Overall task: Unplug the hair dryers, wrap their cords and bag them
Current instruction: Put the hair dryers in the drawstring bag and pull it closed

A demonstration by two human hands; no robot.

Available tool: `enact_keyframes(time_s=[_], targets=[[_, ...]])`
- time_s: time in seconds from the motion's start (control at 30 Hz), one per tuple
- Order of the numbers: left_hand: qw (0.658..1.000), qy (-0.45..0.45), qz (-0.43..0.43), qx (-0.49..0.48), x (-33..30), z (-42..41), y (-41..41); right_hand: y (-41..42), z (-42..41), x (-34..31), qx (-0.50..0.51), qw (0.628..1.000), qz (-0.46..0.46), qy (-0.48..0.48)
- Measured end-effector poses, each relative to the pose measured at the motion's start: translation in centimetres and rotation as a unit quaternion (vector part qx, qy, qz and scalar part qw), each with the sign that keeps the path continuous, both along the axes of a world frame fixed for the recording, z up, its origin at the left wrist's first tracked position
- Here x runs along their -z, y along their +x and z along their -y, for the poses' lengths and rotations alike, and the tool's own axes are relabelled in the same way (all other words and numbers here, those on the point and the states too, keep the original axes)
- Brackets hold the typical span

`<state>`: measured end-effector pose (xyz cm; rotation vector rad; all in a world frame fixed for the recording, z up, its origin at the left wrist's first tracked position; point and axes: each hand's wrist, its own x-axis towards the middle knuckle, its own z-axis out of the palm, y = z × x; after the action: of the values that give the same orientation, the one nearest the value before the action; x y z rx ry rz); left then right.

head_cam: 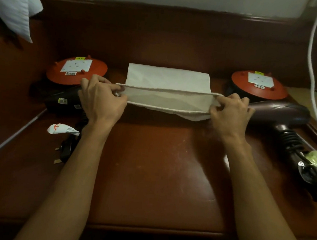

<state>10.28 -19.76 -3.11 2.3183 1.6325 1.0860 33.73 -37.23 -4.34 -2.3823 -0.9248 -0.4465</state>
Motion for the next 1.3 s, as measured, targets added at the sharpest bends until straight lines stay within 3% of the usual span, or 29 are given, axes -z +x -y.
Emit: enact_keyframes(time_s=[0.17,0.37,0.57,0.7,1.0,1.13,1.3], targets=[[0.999,0.004,-0.019,-0.028,0.1,-0.9,-0.7,0.8,0.5,0.2,-0.118,0.992,-0.047,0.019],[0.998,-0.038,-0.05,-0.021,0.2,-1.3,-0.7,1.0,0.2,0.4,-0.047,0.995,0.003,0.093],[0.991,-0.038,-0.128,-0.014,0.3,-1.0,-0.6,0.3,-0.1,0.9,-0.036,0.996,0.003,0.076],[0.989,-0.056,-0.127,-0.041,0.3,-0.7,0.0,-0.4,-0.8,1.3,-0.044,0.998,0.003,0.054],[0.987,0.031,-0.138,0.07,1.0,-0.3,-0.7,0.0,2.1,1.4,-0.12,0.989,-0.067,0.059],[0.988,0.031,-0.105,0.108,1.1,-0.2,-0.9,-0.4,3.8,1.7,-0.126,0.985,-0.107,0.04],[0.973,0.101,0.058,0.2,0.6,1.7,0.1,-0.3,5.6,2.2,-0.152,0.976,-0.148,0.053]])
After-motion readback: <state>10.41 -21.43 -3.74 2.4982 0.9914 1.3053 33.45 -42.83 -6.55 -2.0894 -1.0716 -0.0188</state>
